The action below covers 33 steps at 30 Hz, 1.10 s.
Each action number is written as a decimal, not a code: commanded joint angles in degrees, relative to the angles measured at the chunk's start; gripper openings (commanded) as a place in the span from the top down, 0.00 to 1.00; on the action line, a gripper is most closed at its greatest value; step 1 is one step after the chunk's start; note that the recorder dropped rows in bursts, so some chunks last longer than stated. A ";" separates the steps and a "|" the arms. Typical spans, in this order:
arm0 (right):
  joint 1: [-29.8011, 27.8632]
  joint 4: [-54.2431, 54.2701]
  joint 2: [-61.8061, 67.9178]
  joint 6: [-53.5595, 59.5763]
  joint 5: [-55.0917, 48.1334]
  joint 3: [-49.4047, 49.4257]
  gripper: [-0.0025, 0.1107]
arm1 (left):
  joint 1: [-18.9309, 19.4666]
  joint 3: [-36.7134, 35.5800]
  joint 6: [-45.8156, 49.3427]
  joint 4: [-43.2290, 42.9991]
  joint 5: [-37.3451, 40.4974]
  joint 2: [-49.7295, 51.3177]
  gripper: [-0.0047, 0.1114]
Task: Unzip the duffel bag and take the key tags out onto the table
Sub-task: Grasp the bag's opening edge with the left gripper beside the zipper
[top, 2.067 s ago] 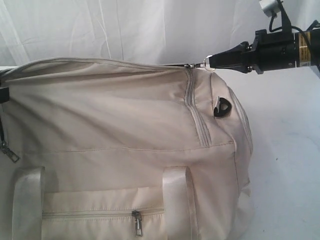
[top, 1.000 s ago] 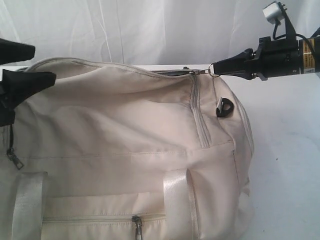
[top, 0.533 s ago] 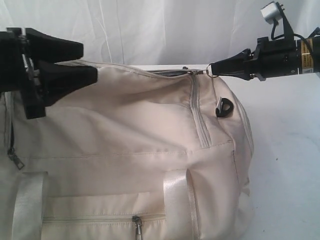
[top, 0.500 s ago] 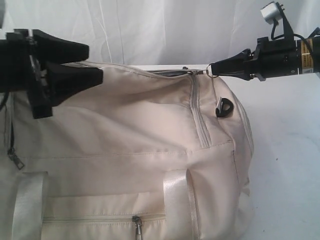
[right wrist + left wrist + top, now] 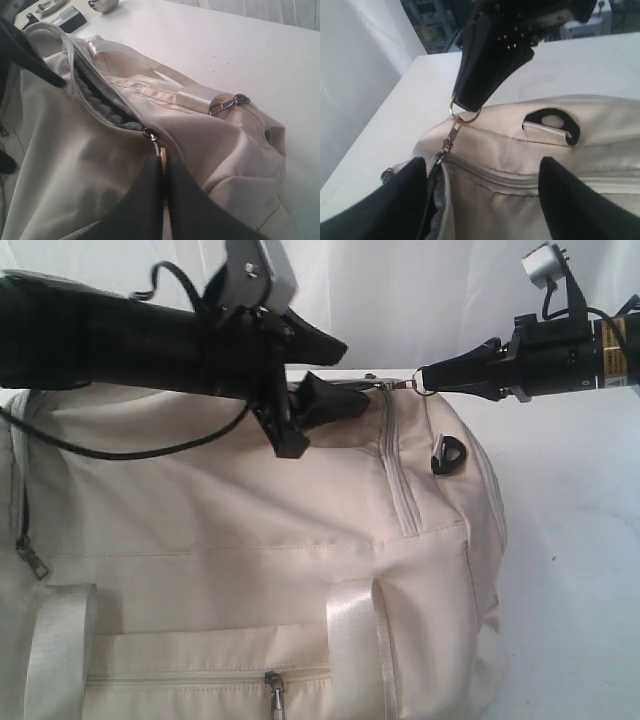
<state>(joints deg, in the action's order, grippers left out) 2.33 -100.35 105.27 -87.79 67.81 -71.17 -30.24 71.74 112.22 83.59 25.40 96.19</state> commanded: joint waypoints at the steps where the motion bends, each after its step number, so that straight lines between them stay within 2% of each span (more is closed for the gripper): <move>1: 0.02 0.40 -0.74 0.20 -0.17 0.28 0.98 | -3.04 4.04 9.14 -5.12 -4.05 4.72 0.43; 5: 0.02 0.40 -0.74 0.20 -1.13 0.28 0.98 | -4.22 5.05 9.14 -11.51 -5.10 6.92 0.50; 11: 0.02 0.40 -0.74 0.20 -1.13 0.28 0.98 | -5.26 5.05 9.14 -11.68 -14.41 7.69 0.50; 20: 0.02 0.40 -0.74 0.20 -0.85 0.28 0.98 | -5.26 5.05 9.14 -11.68 -19.02 7.69 0.52; 23: 0.02 0.40 -0.74 0.20 -0.49 0.28 0.98 | -5.26 5.05 9.14 -11.68 -19.66 7.78 0.62; 27: 0.02 0.40 -0.74 0.20 -0.34 0.28 0.98 | -5.26 5.05 9.14 -11.68 -19.66 7.78 0.87; 29: 0.02 0.40 -0.74 0.10 -0.36 0.28 0.98 | -5.26 5.05 9.14 -11.48 -19.66 7.78 0.96; 33: 0.02 0.40 -0.74 0.10 -0.36 0.28 0.98 | -5.26 5.05 9.14 -11.22 -19.66 7.78 0.96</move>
<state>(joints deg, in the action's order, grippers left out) 2.45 -100.39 105.15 -87.79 67.23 -71.17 -35.26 76.44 112.22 70.95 5.33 104.27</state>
